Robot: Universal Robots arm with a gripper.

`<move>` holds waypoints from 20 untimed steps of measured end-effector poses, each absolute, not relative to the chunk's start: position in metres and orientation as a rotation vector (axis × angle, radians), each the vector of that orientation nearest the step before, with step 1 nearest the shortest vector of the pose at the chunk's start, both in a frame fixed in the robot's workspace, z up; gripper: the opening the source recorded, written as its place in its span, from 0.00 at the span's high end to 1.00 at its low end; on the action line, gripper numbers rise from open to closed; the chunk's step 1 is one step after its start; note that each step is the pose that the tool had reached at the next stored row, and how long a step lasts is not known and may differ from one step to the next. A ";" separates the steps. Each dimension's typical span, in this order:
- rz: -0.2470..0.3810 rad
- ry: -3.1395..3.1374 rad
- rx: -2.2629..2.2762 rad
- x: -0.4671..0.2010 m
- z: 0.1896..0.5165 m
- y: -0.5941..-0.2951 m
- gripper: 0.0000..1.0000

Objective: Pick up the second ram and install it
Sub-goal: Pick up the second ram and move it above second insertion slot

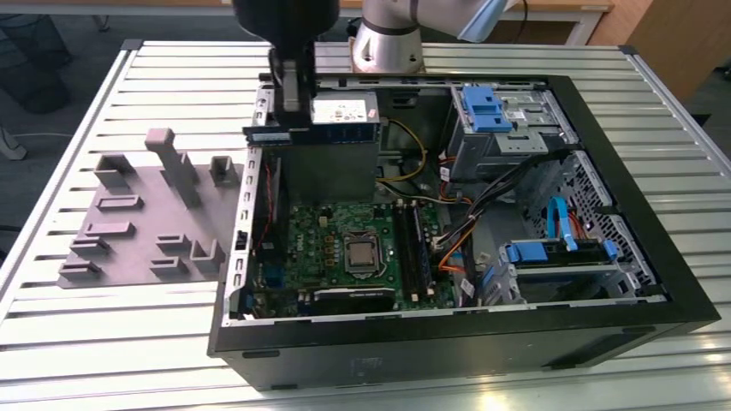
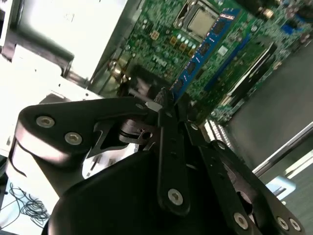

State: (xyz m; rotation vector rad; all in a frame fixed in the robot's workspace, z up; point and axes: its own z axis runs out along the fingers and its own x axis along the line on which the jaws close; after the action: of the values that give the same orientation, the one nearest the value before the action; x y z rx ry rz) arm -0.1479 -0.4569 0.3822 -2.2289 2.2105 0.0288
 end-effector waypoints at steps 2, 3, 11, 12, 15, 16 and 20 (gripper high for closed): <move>0.029 2.210 -2.229 -0.139 0.382 -0.457 0.86; 0.029 2.210 -2.229 -0.134 0.382 -0.457 0.86; 0.029 2.210 -2.229 -0.098 0.381 -0.457 0.86; 0.029 2.210 -2.229 -0.093 0.380 -0.457 0.86; 0.029 2.211 -2.229 -0.079 0.380 -0.457 0.86; 0.029 2.210 -2.229 -0.075 0.380 -0.457 0.86; 0.029 2.213 -2.226 -0.063 0.379 -0.457 0.86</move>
State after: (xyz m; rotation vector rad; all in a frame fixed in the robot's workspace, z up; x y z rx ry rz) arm -0.0632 -0.4570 0.3794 -2.2263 2.2129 0.0289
